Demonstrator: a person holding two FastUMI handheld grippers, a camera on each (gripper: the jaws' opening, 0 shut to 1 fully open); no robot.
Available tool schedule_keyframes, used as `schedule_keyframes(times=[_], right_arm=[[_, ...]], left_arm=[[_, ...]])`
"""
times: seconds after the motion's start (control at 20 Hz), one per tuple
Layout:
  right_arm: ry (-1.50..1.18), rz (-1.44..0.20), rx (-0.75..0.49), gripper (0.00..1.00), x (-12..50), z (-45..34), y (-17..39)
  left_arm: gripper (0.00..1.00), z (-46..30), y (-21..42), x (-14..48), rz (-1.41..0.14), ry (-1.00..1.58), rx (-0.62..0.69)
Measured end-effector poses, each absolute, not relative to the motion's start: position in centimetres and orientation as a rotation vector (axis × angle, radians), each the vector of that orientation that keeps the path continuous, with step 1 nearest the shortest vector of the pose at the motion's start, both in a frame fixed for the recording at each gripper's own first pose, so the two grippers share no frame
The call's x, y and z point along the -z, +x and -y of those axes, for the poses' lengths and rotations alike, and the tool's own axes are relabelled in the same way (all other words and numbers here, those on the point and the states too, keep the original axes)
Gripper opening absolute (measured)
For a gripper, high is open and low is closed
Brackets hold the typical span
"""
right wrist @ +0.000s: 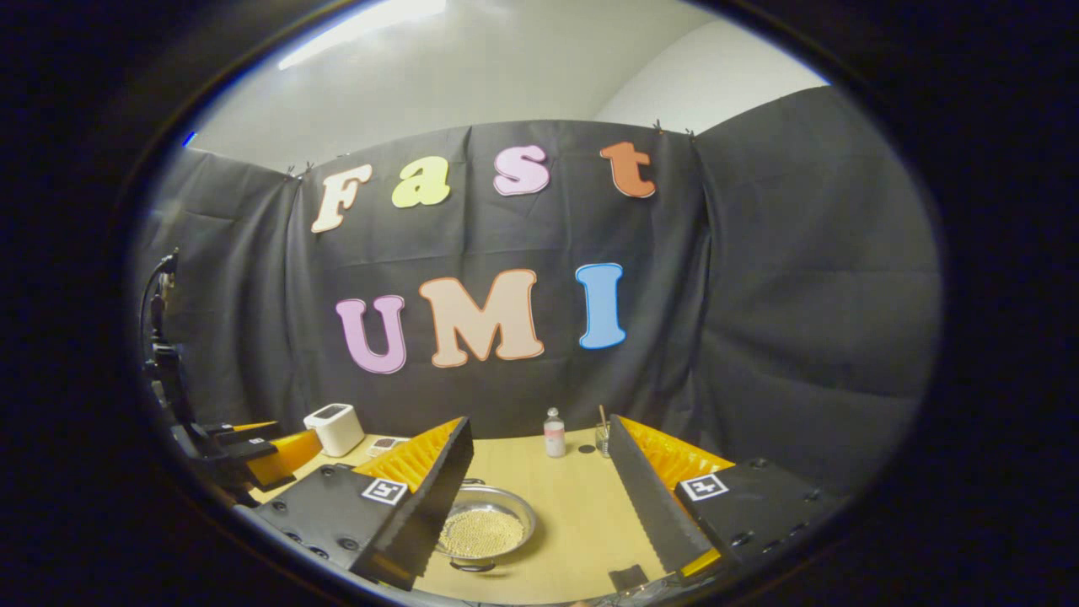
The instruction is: First push the handle of the pot to place it horizontally, then grasp the pot with both hands and set it on the induction cooktop.
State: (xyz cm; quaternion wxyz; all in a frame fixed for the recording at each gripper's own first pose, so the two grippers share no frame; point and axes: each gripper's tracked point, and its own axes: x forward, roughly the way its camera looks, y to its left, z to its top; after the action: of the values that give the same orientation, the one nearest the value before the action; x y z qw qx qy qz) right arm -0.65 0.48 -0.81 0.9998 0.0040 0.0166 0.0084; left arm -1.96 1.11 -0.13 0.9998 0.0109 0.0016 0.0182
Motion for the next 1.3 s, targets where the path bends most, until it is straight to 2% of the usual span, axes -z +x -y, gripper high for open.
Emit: schedule_keyframes(times=[0.25, 0.3, 0.4, 0.45, 0.55, 0.65, 0.7, 0.75, 0.8, 0.9, 1.0, 1.1, 1.15, 1.2, 1.3], right_arm=[[0.0, -0.059, -0.016, 1.0, 1.8, -1.3, -0.5], [-0.001, -0.068, -0.016, 0.96, 2.1, -1.6, -0.5], [-0.006, -0.083, -0.021, 1.0, 2.8, -2.1, -0.4], [-0.012, -0.09, -0.021, 0.96, 3.2, -2.3, -0.5], [-0.028, -0.103, -0.021, 0.96, 3.9, -2.9, -0.4], [-0.044, -0.113, -0.029, 0.96, 4.5, -3.6, -0.3], [-0.048, -0.119, -0.038, 0.97, 4.8, -4.2, -0.3], [-0.05, -0.126, -0.045, 0.95, 5.1, -4.6, -0.3], [-0.053, -0.135, -0.055, 0.99, 5.5, -5.1, -0.4], [-0.06, -0.15, -0.068, 0.98, 6.1, -6.0, -0.6], [-0.064, -0.161, -0.077, 0.7, 6.8, -6.8, -0.8], [-0.061, -0.162, -0.092, 0.67, 7.0, -7.8, -0.9], [-0.058, -0.163, -0.099, 0.67, 7.3, -8.4, -1.0], [-0.055, -0.164, -0.105, 0.67, 7.3, -8.8, -1.1], [-0.058, -0.165, -0.114, 0.67, 7.7, -9.7, -1.1]], left_arm=[[0.95, -2.4, -3.0, 0.9, -0.017, 0.028, -0.049], [0.95, -2.7, -3.2, 1.1, -0.018, 0.026, -0.051], [0.95, -3.6, -3.5, 1.6, -0.021, 0.018, -0.063], [0.96, -4.0, -3.6, 1.5, -0.012, 0.01, -0.065], [0.96, -5.0, -3.7, 1.6, -0.003, 0.005, -0.081], [0.92, -6.2, -4.0, 1.7, 0.003, 0.012, -0.103], [0.96, -6.7, -4.2, 1.6, 0.007, 0.015, -0.112], [0.96, -7.2, -4.3, 1.7, 0.008, 0.015, -0.12], [0.95, -7.7, -4.5, 1.8, 0.007, 0.013, -0.126], [0.95, -8.5, -5.0, 2.1, 0.004, 0.007, -0.138], [0.95, -9.2, -5.5, 2.3, 0.001, 0.006, -0.149], [0.95, -9.9, -6.0, 2.4, 0.0, 0.012, -0.157], [0.92, -10.3, -6.3, 2.4, -0.001, 0.017, -0.16], [0.95, -10.6, -6.5, 2.4, 0.0, 0.024, -0.161], [0.95, -11.1, -7.0, 2.5, 0.0, 0.039, -0.164]])
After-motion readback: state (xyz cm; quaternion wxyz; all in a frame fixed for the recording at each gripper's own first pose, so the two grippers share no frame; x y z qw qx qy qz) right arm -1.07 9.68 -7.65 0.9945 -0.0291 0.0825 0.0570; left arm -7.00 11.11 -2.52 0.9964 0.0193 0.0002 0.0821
